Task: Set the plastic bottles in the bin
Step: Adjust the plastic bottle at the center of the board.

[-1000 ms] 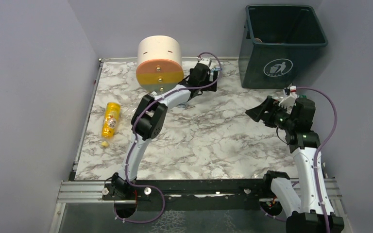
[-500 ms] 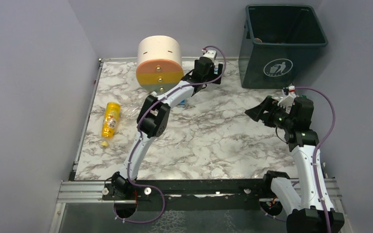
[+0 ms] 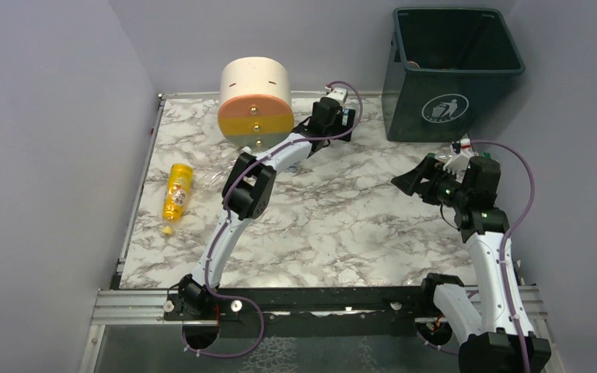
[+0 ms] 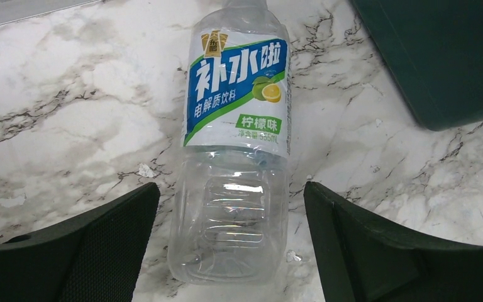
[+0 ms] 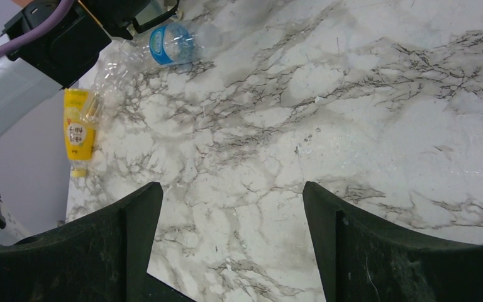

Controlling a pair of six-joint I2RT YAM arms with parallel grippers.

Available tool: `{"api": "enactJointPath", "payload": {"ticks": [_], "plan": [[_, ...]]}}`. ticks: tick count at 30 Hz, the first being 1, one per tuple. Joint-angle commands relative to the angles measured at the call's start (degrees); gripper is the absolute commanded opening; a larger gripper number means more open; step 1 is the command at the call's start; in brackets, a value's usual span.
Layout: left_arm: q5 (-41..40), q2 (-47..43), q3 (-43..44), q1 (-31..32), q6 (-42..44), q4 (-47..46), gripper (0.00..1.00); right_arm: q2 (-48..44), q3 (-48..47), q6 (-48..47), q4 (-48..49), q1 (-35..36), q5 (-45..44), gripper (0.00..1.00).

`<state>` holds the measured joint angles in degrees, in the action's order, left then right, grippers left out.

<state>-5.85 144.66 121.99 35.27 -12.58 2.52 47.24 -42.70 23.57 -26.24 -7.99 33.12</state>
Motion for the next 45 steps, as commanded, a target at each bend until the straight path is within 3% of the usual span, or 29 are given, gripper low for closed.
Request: {"api": "enactJointPath", "payload": {"ticks": [1, 22, 30, 37, 45], "plan": [[-0.2, 0.4, -1.2, 0.0, 0.9, -2.5, 0.89, -0.8, 0.5, 0.2, 1.1, -0.1, 1.4, 0.86], [-1.1, 0.8, -2.2, 0.0, 1.6, -3.4, 0.72, -2.4, 1.4, 0.7, 0.2, -0.1, 1.3, 0.86], [-1.6, -1.3, -5.3, 0.1, -0.3, -3.5, 0.7, -2.0, 1.9, 1.0, 0.9, -0.1, 1.6, 0.86], [-2.5, -6.5, -12.9, 0.4, -3.8, -3.8, 0.68, -1.6, 3.4, 1.7, 2.5, -0.1, 2.4, 0.86], [-1.3, -14.1, -27.9, 2.5, -9.9, -6.8, 0.68, -2.2, 3.9, 2.5, 3.2, -0.1, 3.4, 0.86]]}}
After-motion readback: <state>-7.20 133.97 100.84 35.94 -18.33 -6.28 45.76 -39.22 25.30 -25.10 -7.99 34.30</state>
